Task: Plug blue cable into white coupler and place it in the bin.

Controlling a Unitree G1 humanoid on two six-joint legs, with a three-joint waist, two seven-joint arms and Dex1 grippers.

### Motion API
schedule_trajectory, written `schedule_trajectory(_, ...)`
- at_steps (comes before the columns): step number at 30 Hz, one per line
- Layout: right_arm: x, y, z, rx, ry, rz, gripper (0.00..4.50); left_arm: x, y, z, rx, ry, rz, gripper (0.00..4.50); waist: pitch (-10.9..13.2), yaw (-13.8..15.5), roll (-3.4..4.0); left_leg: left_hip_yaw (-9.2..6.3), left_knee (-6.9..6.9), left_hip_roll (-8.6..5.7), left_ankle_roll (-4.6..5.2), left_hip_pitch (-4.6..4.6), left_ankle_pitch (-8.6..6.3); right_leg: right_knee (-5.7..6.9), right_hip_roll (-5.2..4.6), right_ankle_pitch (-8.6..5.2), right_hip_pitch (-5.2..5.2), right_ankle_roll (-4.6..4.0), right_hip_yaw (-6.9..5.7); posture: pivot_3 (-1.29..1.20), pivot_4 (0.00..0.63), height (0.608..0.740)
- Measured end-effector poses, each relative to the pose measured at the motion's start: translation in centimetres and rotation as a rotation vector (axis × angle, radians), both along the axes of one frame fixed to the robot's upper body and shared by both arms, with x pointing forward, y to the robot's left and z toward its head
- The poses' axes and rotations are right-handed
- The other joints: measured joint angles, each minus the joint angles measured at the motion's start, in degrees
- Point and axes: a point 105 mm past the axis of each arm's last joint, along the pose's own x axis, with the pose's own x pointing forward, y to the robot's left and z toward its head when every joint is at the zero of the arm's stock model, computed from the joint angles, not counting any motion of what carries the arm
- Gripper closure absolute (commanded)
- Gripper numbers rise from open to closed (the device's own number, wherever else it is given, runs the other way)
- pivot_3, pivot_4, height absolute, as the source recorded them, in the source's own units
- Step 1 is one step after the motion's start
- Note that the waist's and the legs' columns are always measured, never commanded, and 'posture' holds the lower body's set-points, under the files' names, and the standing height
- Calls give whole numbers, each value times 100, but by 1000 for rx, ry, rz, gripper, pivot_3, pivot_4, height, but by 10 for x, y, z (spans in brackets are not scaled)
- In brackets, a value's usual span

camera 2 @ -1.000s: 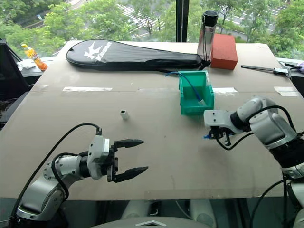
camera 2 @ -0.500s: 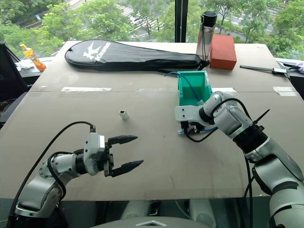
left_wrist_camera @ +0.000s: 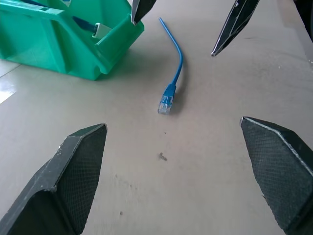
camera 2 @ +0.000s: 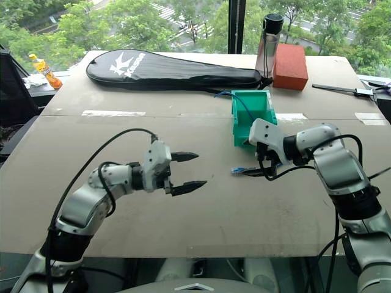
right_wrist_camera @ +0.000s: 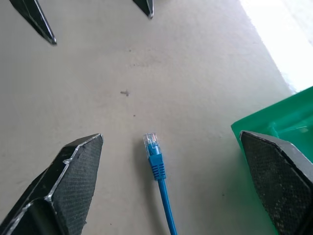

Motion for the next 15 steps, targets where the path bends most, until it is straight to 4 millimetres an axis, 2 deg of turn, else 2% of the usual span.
schedule_trajectory(6, -36, -32, -16, 102, -52, -210, 66, 19, -21, -9, 55, -5, -80, 0, 0, -15, -1, 0, 2, -3, 0, -1, 0, -2, 1, -1, 1, 5, 6, 0, 150, 740)
schedule_trajectory(11, -72, -61, -44, 158, -39, -454, 66, 33, -50, -25, 108, -16, -141, 0, -1, -21, -3, -2, 6, -23, 1, 6, 0, -1, 2, -4, 8, 5, 9, 0, 150, 740)
schedule_trajectory(15, -83, -72, -43, 152, -81, -534, 66, 38, -63, -27, 120, -46, -179, 0, -1, -113, -4, 7, 9, -11, 3, 20, 0, 2, 5, -17, 10, 9, 26, 0, 150, 740)
